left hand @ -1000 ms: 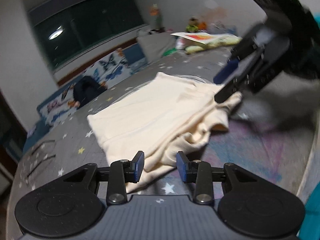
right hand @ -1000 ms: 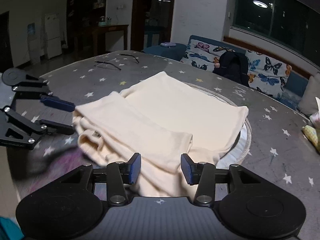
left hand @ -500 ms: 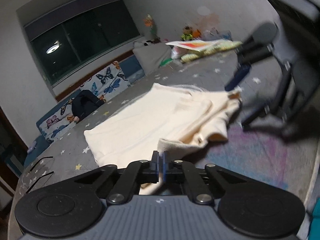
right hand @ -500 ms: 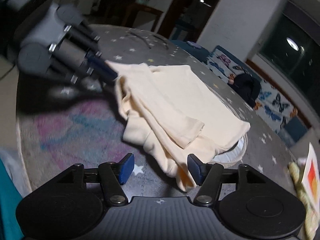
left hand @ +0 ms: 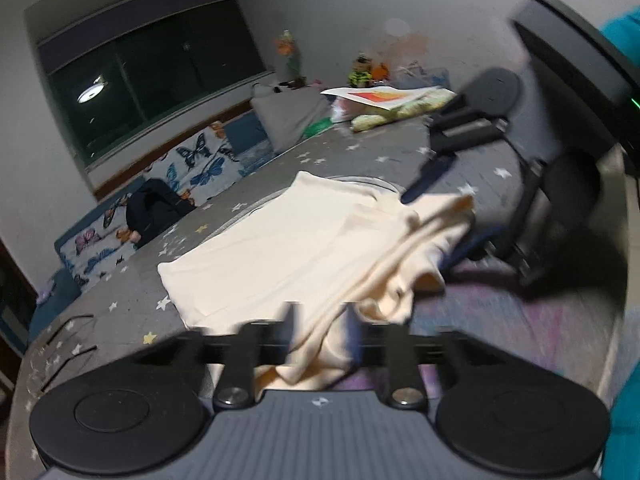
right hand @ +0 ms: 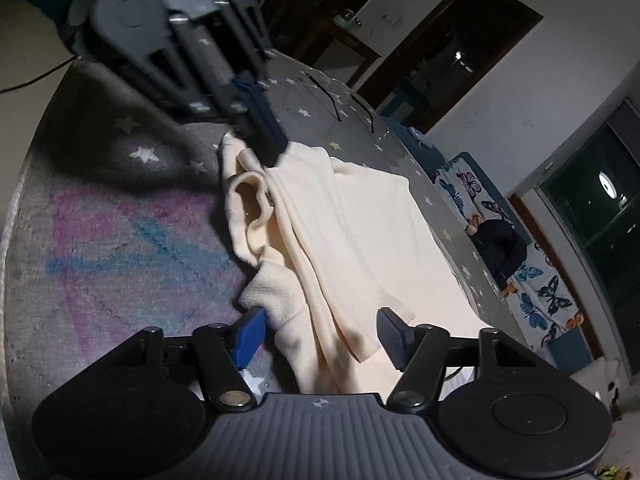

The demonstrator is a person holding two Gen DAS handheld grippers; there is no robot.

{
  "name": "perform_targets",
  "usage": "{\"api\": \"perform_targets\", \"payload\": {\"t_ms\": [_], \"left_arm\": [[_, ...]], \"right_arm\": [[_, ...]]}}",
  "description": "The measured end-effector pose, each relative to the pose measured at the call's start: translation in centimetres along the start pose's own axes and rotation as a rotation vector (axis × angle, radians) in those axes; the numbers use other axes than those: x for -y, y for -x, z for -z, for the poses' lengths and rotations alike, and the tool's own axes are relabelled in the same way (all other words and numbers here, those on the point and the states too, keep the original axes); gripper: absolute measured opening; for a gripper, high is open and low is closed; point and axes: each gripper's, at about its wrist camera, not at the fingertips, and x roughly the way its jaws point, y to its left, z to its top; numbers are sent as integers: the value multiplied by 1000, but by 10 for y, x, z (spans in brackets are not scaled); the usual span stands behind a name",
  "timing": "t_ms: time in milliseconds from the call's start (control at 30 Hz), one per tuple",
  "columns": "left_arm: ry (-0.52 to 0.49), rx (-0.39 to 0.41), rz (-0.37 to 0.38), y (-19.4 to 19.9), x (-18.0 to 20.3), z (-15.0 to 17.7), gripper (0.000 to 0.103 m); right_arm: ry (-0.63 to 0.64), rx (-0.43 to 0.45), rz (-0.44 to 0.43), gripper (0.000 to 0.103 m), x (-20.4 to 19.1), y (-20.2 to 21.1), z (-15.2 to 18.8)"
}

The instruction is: Fold clothes

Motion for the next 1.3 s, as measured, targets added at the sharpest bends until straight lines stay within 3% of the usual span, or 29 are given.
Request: {"api": "perform_targets", "payload": {"t_ms": [233,267,367,400,700,1300], "left_arm": [[-114,-11,1,-9,22,8,47],[-122,-5,0,-12,24,8,41],[-133,16,-6,-20,27,5,10],[-128,22,-9,-21,26,4,7],[-7,74,-18,-22,-5,-20,6],[78,61,16,-35,-38,-45,6]], "right_arm": [[-166,8,-25,61,20,-3,-1],[-181,7,-28,61,22,-3,-1],[-205,6,-31,61,27,-3,-1],[-204,7,-32,61,27,-2,-1],[-105,33,-50,64,11,10,1],[-39,68,17,65,-3,-11,1]]}}
